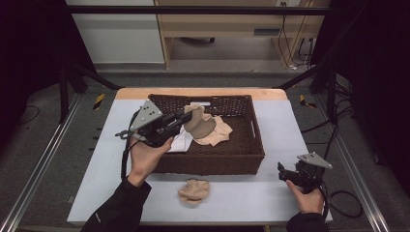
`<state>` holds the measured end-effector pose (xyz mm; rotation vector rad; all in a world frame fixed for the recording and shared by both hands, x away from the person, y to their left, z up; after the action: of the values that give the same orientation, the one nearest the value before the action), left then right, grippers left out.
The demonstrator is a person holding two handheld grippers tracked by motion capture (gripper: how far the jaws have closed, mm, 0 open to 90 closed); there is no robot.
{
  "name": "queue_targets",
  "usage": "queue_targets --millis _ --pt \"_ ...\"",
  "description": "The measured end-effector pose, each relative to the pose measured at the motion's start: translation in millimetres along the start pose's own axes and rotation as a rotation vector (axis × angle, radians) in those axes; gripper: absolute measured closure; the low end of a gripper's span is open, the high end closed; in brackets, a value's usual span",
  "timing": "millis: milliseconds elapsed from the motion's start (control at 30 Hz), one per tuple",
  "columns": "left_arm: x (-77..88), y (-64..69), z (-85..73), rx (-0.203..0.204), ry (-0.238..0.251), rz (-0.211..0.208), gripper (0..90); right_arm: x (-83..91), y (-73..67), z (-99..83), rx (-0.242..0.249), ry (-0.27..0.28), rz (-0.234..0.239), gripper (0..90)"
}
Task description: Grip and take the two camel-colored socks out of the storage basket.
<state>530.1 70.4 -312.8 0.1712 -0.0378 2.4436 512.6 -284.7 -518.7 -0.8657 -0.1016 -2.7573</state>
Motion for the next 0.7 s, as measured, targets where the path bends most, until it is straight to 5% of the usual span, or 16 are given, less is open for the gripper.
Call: queue_targets --millis 700 --pt "61.7 18.9 -14.1 0.007 0.024 -0.058 82.2 1.3 -1.8 0.1 -0.001 0.002 0.006 6.6"
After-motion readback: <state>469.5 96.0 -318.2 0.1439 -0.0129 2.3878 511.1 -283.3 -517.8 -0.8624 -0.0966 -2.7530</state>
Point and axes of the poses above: each handheld gripper's, and its own axes: x roughly backward along the jaws, z roughly out of its top, y roughly to its right, the point moved 10 cm from there along -x, roughly forward along the jaws, and after that the axes turned 8 degrees about z, right-handed, at the moved point
